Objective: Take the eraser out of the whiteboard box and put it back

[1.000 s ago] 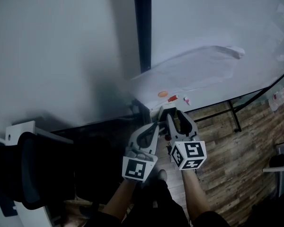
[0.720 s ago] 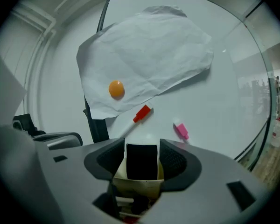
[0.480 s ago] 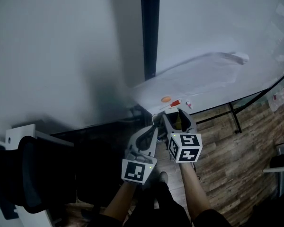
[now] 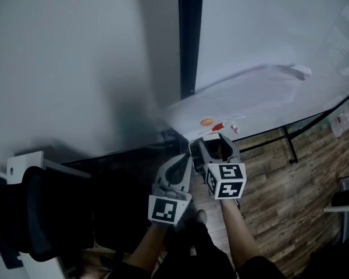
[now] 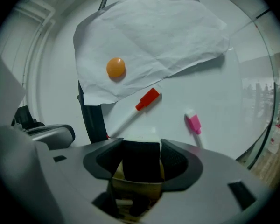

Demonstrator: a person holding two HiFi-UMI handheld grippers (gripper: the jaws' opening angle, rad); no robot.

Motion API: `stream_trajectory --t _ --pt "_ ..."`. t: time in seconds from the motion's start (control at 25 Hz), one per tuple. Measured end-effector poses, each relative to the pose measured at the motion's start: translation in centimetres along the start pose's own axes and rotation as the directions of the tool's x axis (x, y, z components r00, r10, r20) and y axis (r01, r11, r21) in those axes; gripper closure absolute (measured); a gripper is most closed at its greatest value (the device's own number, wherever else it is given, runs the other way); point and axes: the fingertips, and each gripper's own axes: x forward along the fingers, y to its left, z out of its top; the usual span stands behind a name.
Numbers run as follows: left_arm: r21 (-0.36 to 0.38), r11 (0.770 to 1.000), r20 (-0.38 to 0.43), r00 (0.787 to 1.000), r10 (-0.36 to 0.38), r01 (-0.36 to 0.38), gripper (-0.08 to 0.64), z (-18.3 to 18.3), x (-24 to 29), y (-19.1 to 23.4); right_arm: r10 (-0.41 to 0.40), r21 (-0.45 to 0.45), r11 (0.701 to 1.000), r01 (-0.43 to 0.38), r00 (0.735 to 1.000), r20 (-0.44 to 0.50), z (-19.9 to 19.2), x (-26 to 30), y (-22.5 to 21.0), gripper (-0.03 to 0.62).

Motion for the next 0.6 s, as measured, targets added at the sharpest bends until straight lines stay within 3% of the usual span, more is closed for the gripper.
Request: stream_trajectory --t 0.6 --pt "0.012 1.000 0.020 1.000 0.004 -0.004 0.555 1.4 -0.7 -1.0 -0.017 0.043 0.999 0.009 0.982 0.188 2.4 -3.8 -0.5 0.354"
